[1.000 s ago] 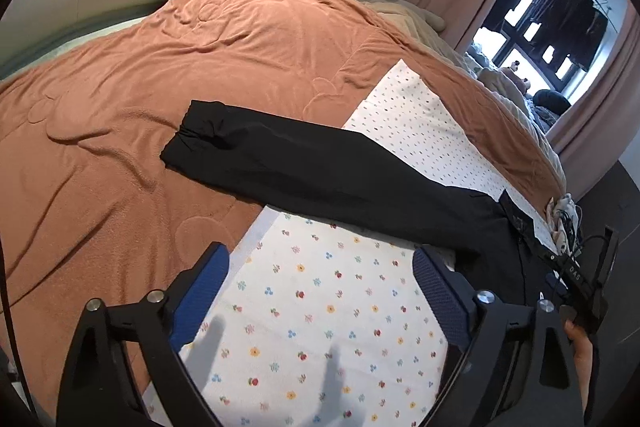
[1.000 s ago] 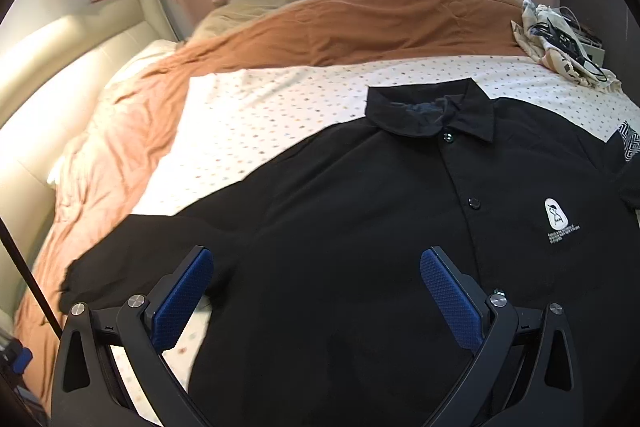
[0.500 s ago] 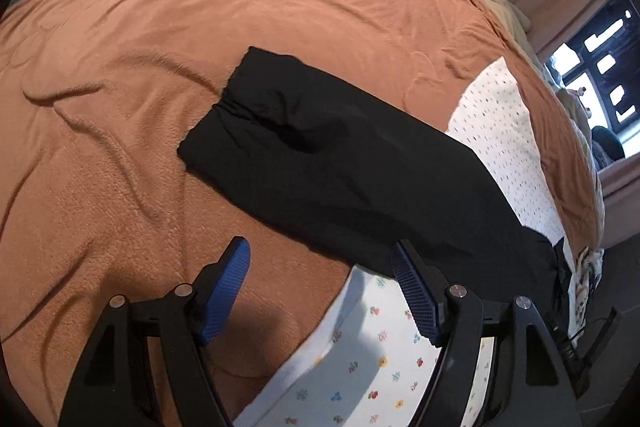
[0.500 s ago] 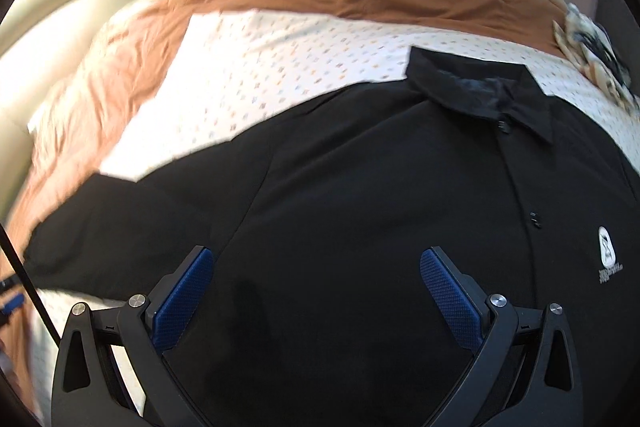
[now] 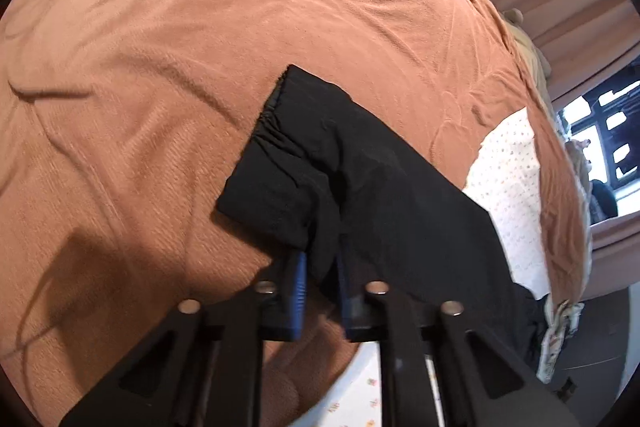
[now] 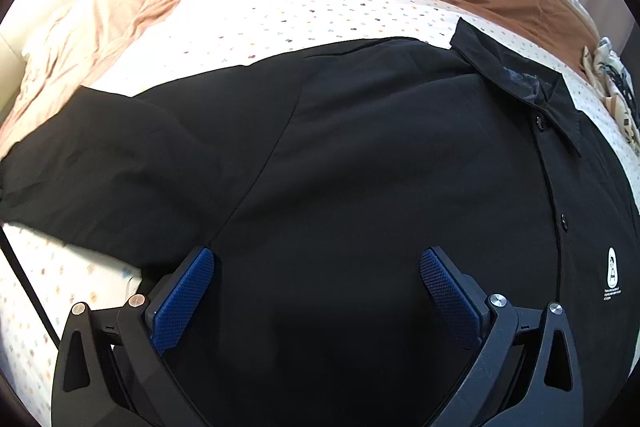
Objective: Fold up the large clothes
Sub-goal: 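Grasp the black shirt sleeve cuff with the left gripper and lift it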
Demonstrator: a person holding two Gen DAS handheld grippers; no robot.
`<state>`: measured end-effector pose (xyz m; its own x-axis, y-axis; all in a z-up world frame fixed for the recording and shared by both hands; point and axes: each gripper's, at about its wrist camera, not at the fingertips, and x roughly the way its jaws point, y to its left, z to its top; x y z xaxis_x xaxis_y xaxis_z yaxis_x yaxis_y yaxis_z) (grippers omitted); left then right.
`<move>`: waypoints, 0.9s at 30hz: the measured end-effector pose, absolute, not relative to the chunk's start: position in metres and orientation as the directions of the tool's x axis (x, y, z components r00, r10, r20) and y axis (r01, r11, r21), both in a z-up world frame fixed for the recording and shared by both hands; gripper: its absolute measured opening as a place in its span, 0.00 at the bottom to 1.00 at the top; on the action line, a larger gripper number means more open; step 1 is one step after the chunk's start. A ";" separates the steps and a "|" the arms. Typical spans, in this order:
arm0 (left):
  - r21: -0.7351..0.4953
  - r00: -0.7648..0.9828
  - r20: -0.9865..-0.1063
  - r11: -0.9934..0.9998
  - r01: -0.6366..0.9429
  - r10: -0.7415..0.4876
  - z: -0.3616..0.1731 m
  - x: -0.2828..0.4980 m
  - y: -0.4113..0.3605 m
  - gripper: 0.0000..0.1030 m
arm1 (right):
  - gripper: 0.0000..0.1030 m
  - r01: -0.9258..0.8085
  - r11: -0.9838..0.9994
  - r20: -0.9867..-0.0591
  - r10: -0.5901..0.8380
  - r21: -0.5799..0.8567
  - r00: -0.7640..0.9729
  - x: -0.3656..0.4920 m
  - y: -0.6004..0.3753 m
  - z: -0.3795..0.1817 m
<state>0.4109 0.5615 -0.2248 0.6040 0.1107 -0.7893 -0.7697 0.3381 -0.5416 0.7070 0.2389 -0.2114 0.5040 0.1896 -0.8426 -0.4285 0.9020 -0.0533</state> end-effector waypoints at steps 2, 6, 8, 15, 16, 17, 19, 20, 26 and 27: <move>-0.549 0.620 -0.774 0.353 -0.758 0.129 -0.212 0.410 0.556 0.08 | 1.00 -0.428 0.903 -0.834 0.200 -0.047 0.514 0.704 0.232 -0.205; -0.576 0.673 -0.728 0.416 -0.704 0.130 -0.173 0.415 0.543 0.07 | 1.00 -0.407 0.913 -0.801 0.234 -0.013 0.551 0.694 0.208 -0.182; -0.591 0.702 -0.702 0.453 -0.668 0.120 -0.148 0.420 0.535 0.07 | 1.00 -0.371 0.928 -0.779 0.225 -0.011 0.586 0.684 0.191 -0.171; -0.596 0.783 -0.613 0.587 -0.548 0.109 -0.047 0.447 0.490 0.07 | 1.00 -0.298 0.949 -0.740 0.273 0.103 0.615 0.664 0.137 -0.149; -0.593 0.793 -0.600 0.608 -0.528 0.104 -0.033 0.452 0.481 0.07 | 1.00 -0.287 0.952 -0.730 0.274 0.110 0.627 0.660 0.129 -0.145; -0.589 0.803 -0.588 0.628 -0.508 0.097 -0.020 0.458 0.471 0.07 | 1.00 -0.277 0.955 -0.722 0.263 0.103 0.640 0.654 0.122 -0.142; -0.583 0.816 -0.573 0.660 -0.473 0.080 0.000 0.470 0.453 0.07 | 1.00 -0.265 0.959 -0.713 0.258 0.104 0.652 0.645 0.108 -0.137; -0.584 0.824 -0.563 0.676 -0.450 0.063 0.011 0.477 0.442 0.07 | 1.00 -0.263 0.958 -0.710 0.265 0.117 0.652 0.634 0.099 -0.134; -0.562 0.855 -0.518 0.763 -0.319 -0.024 0.058 0.511 0.377 0.07 | 1.00 -0.205 0.960 -0.690 0.280 0.192 0.667 0.612 0.044 -0.119; -0.555 0.858 -0.512 0.778 -0.294 -0.042 0.066 0.519 0.362 0.07 | 1.00 -0.192 0.959 -0.685 0.285 0.210 0.671 0.607 0.034 -0.115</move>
<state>0.5190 0.3623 0.0659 0.8578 -0.0420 -0.5122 -0.2937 0.7780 -0.5555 0.6073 0.0337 -0.1146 0.6712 0.2846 -0.6845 -0.1920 0.9586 0.2103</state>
